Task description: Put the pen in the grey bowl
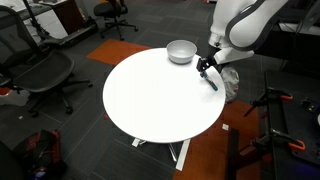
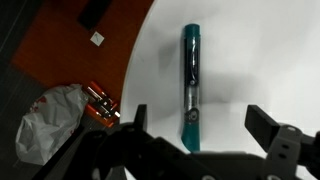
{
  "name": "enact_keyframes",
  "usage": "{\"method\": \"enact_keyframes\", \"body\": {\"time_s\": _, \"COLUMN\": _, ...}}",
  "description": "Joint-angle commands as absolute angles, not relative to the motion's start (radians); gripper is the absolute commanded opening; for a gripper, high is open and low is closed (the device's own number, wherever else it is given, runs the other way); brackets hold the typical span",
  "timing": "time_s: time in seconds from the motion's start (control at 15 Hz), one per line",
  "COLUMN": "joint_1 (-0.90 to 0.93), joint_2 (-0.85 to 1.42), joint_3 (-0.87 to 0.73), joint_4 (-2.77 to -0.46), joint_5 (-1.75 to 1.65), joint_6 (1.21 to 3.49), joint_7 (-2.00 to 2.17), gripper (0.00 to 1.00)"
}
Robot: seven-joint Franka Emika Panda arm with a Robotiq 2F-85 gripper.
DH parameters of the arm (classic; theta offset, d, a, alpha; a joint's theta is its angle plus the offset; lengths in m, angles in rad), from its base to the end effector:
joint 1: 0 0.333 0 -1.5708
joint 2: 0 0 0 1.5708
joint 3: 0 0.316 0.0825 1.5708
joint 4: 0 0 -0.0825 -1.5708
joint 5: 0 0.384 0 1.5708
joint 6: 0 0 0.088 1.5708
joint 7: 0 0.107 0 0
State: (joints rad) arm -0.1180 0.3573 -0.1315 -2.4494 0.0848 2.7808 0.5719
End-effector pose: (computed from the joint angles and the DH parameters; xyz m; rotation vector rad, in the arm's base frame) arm 0.4608 -0.1256 0.1571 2.8151 -1.3484 -0.0283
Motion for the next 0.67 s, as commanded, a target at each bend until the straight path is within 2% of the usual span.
{"method": "enact_keyframes", "body": {"time_s": 0.0, "joint_1": -0.088, "joint_2": 0.394, "joint_3": -0.158, "joint_4": -2.429, "joint_5": 0.116, "joint_6": 2.803, "joint_7": 0.536, "gripper": 1.00}}
{"method": "enact_keyframes", "body": {"time_s": 0.6, "joint_1": -0.073, "joint_2": 0.444, "joint_3": -0.171, "joint_4": -2.407, "joint_5": 0.125, "joint_6": 2.807, "joint_7": 0.532, "gripper": 1.00}}
